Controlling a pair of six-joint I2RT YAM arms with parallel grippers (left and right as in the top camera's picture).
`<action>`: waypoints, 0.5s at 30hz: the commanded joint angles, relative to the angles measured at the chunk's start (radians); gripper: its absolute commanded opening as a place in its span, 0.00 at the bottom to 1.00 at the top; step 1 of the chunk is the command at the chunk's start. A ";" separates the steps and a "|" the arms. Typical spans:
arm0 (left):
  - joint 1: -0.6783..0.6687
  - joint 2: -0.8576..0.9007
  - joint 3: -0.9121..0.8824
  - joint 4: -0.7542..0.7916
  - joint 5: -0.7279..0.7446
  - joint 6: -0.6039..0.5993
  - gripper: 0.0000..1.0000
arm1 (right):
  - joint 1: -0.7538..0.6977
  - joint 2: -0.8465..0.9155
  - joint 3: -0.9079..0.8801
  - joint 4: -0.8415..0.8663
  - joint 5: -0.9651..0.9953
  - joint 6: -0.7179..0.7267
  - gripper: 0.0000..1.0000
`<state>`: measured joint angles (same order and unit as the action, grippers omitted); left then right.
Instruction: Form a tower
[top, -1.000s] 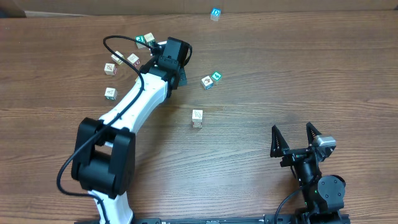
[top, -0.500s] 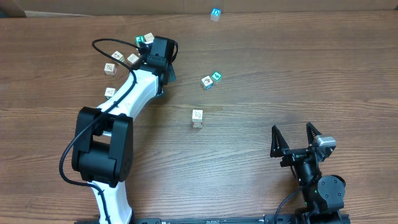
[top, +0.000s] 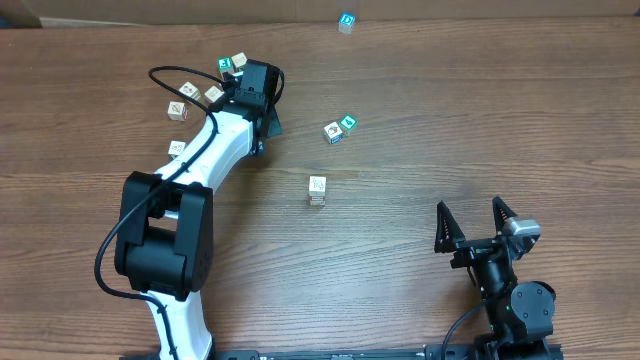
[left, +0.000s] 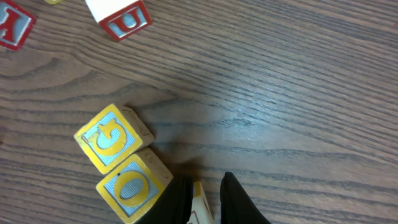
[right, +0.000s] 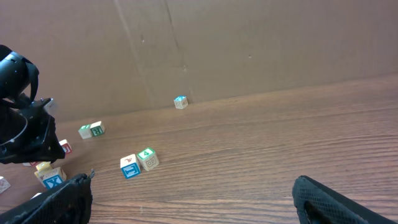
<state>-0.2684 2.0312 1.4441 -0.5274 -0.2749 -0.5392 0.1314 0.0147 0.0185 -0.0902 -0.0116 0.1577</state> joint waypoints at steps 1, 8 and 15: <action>0.000 0.010 -0.020 -0.002 0.015 0.009 0.13 | -0.003 -0.012 -0.010 0.006 0.000 0.005 1.00; 0.000 0.011 -0.073 0.039 0.013 0.008 0.12 | -0.003 -0.012 -0.010 0.006 0.000 0.005 1.00; 0.000 0.011 -0.092 0.071 0.015 0.008 0.11 | -0.003 -0.012 -0.010 0.006 0.000 0.005 1.00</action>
<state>-0.2676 2.0312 1.3758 -0.4538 -0.2737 -0.5392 0.1314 0.0147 0.0185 -0.0902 -0.0116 0.1577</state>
